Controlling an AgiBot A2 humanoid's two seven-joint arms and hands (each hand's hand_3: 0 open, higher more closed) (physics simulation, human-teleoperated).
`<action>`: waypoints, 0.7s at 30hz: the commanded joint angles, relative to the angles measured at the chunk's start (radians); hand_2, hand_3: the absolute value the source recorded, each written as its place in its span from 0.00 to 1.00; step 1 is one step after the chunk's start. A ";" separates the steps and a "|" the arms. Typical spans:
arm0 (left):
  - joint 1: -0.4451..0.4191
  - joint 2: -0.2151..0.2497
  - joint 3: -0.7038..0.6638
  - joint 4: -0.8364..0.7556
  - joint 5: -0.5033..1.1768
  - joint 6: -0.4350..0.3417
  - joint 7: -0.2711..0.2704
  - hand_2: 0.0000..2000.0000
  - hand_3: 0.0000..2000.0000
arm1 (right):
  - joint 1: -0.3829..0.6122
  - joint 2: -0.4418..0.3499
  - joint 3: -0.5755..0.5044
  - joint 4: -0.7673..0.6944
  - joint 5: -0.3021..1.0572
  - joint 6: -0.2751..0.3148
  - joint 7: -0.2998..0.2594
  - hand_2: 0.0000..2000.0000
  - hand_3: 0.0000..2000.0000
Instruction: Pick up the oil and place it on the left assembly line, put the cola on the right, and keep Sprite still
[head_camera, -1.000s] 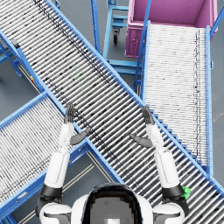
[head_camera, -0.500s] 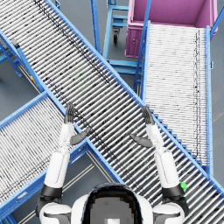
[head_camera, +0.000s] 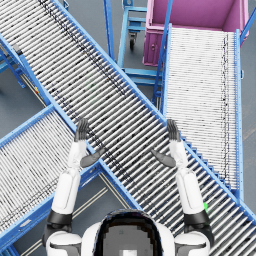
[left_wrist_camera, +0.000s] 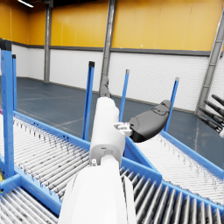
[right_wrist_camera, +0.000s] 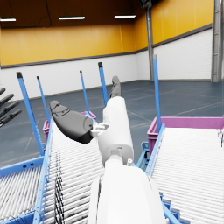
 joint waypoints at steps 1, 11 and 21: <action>0.056 0.026 -0.050 -0.024 0.000 -0.004 -0.004 0.00 0.00 | 0.030 -0.016 -0.043 0.042 0.000 -0.003 0.003 0.00 0.00; 0.121 0.067 -0.131 -0.033 0.000 -0.013 -0.013 0.00 0.00 | 0.061 -0.050 -0.131 0.063 0.000 -0.009 0.010 0.00 0.00; 0.173 0.090 -0.196 -0.047 0.177 -0.014 -0.014 0.00 0.00 | 0.094 -0.069 -0.236 0.094 0.177 -0.010 0.010 0.00 0.00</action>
